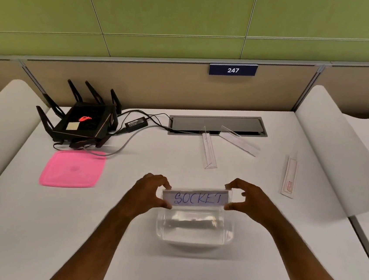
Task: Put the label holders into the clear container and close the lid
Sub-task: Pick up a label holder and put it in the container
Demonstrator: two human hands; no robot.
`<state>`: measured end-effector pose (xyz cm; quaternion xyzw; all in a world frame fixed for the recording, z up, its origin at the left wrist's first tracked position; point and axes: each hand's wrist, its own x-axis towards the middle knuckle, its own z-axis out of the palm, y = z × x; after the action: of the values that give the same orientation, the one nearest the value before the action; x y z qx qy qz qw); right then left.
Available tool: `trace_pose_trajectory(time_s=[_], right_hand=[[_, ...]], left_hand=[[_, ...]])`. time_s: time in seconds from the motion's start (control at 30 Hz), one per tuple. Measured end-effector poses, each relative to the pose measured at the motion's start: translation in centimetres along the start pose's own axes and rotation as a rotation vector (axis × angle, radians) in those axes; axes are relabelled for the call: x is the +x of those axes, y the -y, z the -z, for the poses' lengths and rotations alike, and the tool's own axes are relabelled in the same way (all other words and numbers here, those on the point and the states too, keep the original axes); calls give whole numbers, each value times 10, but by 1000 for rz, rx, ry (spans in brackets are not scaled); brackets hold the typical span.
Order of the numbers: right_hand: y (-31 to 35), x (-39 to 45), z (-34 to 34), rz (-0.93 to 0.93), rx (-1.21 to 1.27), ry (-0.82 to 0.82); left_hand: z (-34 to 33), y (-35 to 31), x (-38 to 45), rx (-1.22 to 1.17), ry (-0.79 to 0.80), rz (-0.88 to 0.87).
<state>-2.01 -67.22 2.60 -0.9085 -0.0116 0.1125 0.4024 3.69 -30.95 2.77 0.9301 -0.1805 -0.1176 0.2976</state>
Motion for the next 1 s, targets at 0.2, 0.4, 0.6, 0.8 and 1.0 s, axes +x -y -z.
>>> trace_pose_trajectory(time_s=[0.2, 0.4, 0.6, 0.8, 1.0], right_hand=[[-11, -5, -11, 13, -127, 8], [-14, -6, -19, -6, -266, 53], [-14, -3, -27, -41, -298, 78], [-13, 3, -36, -107, -348, 117], [-8, 13, -44, -185, -358, 120]], left_hand=[[-13, 9, -3, 101, -8, -65], [-24, 12, -2, 171, 53, -55], [-36, 10, -3, 245, 46, -74], [-48, 6, 1, 349, 53, -56], [-53, 3, 7, 495, 112, -35]])
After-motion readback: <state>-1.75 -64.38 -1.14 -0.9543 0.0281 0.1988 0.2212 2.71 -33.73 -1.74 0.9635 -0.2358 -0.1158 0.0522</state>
